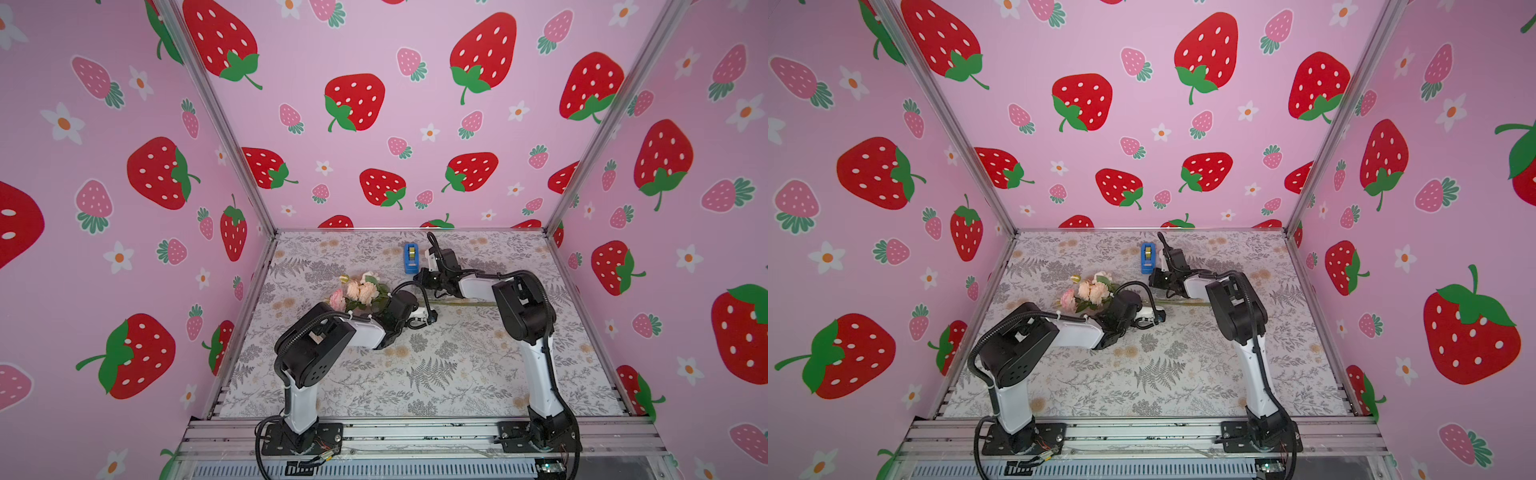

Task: Wrap bouquets with tape
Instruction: Tear off the tape using the Tape Cutter, then adjust the wrapped bouquet.

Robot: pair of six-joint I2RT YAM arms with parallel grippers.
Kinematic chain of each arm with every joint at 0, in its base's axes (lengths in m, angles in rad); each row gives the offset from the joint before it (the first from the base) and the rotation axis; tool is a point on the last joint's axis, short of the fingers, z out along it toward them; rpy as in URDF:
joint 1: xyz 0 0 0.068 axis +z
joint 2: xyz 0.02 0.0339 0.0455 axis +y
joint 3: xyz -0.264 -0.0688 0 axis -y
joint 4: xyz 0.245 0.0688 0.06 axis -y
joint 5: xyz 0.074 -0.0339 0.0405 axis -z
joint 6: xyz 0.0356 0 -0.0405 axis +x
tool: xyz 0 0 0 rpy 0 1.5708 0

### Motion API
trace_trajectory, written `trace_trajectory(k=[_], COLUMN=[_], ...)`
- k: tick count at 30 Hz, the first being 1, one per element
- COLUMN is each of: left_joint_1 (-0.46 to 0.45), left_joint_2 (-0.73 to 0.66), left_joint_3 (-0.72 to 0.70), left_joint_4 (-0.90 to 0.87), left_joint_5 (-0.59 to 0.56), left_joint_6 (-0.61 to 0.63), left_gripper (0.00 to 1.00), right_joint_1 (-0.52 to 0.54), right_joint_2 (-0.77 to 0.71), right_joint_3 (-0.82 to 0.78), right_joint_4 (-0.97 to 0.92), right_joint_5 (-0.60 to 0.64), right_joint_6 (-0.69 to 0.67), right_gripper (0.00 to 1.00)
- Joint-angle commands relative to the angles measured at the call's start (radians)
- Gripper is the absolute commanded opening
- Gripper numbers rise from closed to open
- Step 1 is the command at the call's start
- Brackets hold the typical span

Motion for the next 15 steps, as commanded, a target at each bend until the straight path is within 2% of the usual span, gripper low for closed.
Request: trace_trajectory(k=[1, 2, 4, 6, 9, 12, 15], left_joint_1=[-0.024, -0.025, -0.030, -0.034, -0.030, -0.021, -0.008], left_joint_2=[-0.065, -0.080, -0.124, -0.198, -0.347, -0.487, -0.565], left_joint_3=[-0.020, -0.025, -0.029, -0.032, -0.038, -0.031, -0.011], left_joint_4=[0.047, 0.045, 0.012, -0.064, -0.247, -0.471, -0.597], left_joint_5=[0.034, 0.038, 0.049, 0.085, 0.210, 0.352, 0.390], left_joint_6=[0.028, 0.035, 0.044, 0.035, 0.001, 0.037, 0.084], left_gripper=[0.00, 0.00, 0.00, 0.00, 0.00, 0.00, 0.00], right_joint_1=[-0.013, -0.014, -0.016, -0.021, -0.051, -0.111, -0.200], right_joint_2=[-0.042, -0.068, -0.113, -0.163, -0.257, -0.349, -0.445], right_joint_3=[-0.060, -0.066, -0.052, -0.009, 0.016, 0.013, -0.034], right_joint_4=[0.030, 0.060, 0.060, -0.009, -0.102, -0.192, -0.250], right_joint_5=[0.052, 0.033, 0.035, 0.083, 0.177, 0.197, 0.207], right_joint_6=[0.011, 0.006, -0.034, -0.112, -0.200, -0.263, -0.274], right_gripper=[0.00, 0.04, 0.20, 0.35, 0.50, 0.58, 0.58])
